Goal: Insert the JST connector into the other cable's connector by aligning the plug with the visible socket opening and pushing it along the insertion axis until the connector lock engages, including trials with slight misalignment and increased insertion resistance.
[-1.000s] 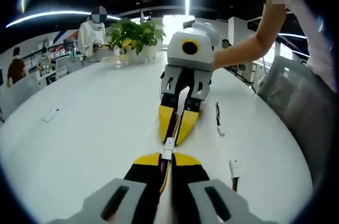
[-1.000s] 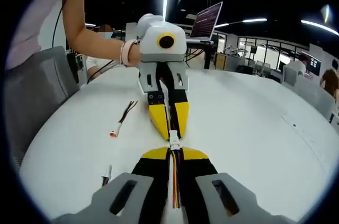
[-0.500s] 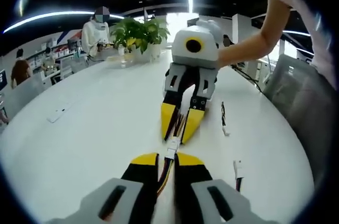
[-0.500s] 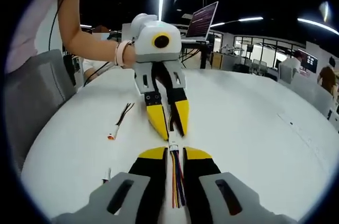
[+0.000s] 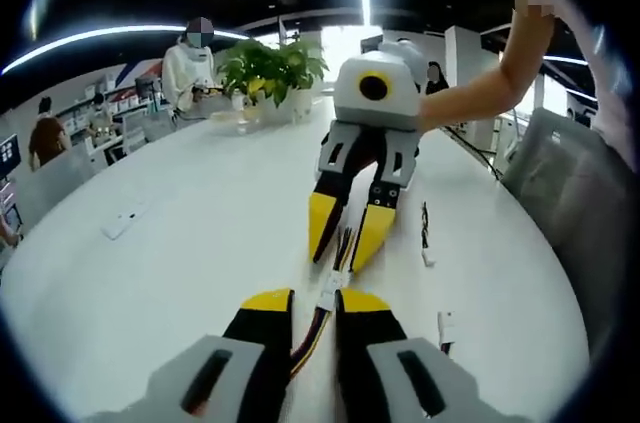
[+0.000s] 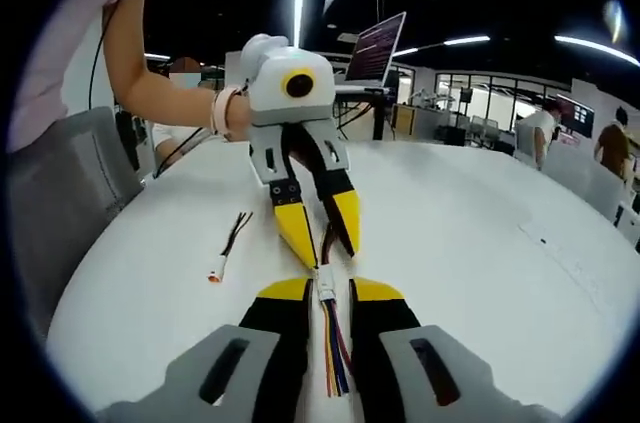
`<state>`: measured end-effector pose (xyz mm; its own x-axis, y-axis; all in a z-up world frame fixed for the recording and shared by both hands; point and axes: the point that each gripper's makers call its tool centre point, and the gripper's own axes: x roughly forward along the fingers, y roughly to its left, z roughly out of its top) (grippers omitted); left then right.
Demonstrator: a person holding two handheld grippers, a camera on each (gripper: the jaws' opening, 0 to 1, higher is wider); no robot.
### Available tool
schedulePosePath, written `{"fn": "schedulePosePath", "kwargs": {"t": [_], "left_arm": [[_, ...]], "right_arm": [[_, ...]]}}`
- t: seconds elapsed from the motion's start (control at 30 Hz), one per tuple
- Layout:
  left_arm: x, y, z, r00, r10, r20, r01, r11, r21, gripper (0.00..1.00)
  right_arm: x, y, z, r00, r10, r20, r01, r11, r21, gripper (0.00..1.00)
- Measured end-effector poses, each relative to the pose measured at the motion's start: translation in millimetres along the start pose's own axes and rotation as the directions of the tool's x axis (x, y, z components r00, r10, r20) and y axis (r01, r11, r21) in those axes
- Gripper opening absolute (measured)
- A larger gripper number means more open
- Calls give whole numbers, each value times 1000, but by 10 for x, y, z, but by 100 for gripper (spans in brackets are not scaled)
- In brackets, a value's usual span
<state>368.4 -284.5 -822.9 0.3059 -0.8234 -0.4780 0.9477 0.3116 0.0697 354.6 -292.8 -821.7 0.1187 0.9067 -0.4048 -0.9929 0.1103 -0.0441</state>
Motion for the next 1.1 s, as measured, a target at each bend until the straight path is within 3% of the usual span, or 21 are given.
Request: {"fn": "schedulePosePath", "kwargs": {"t": [0.4,0.9,1.1], "left_arm": [[-171,-2,296,997,48,54,-50,998,35,12],[-302,-198,355,999,26,32,-28,998,62,18],[-349,-363,385,999,-16,35,14,997,79,18]], "right_arm": [[-196,53,214,999,-36,9,36,999,-27,14],[-347,205,281,999,-34,-12,34,998,-50,19],[-417,325,296,1000,-15,-18,14,998,-58,22]]}}
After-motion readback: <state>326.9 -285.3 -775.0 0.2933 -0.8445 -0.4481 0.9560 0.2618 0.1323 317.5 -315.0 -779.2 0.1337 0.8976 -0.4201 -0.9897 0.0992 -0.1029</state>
